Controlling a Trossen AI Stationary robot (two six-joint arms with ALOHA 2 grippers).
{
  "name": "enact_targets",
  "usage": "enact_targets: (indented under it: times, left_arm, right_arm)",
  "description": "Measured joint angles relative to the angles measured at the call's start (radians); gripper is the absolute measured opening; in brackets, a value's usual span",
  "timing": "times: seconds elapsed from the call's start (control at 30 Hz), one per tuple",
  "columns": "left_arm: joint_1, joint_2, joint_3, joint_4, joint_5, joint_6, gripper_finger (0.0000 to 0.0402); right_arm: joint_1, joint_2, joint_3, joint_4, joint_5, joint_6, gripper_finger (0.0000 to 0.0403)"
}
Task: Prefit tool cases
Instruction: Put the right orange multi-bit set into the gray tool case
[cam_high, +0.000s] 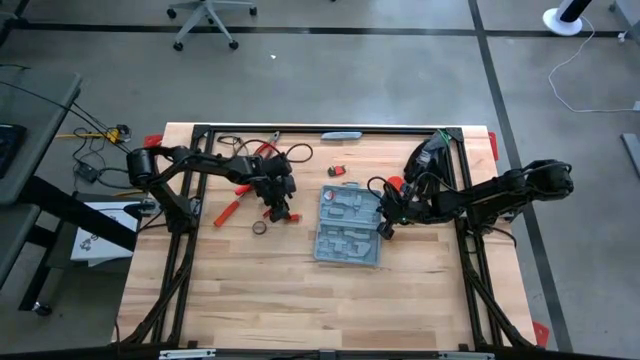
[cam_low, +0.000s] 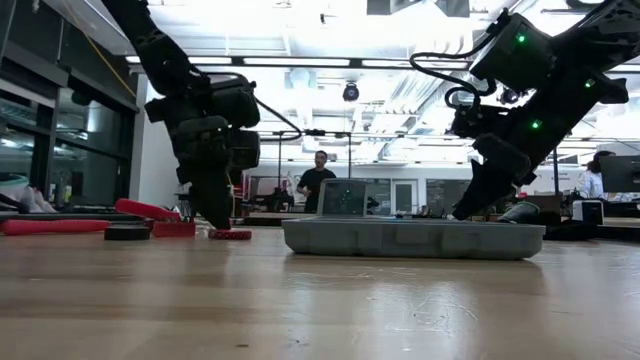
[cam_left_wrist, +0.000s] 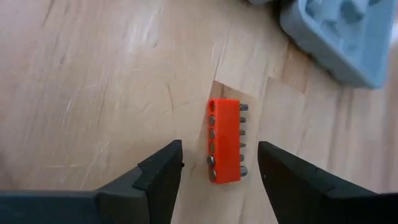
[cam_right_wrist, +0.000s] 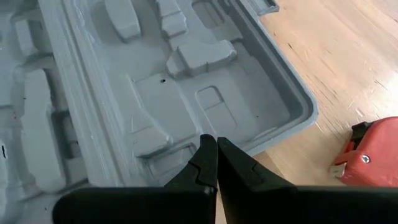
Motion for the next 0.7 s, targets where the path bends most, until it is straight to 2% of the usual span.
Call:
enact_targets:
  times: [0.23,0.43,0.57,0.7]
  left_arm:
    - [-0.211,-0.088,0.000,-0.048,-0.440,0.069,0.0183]
    - [-0.389,-0.123,0.000,0.030,-0.770,0.057,0.0171]
    - [-0.466,-0.102,0.000,0.088,-0.936,0.036,0.0170]
    - [-0.514,-0.095,0.000,0.087,-1.027,0.010,0.0170]
  right_arm:
    - [0.000,0.000,0.000,0.005,0.001,0.000,0.0000]
    - [0.000,0.000,0.000,0.011,0.008,0.000,0.0000]
    - [0.000,0.000,0.000,0.011,0.008,0.000,0.0000]
    - [0.000,0.000,0.000,0.012,0.008,-0.010,0.0000]
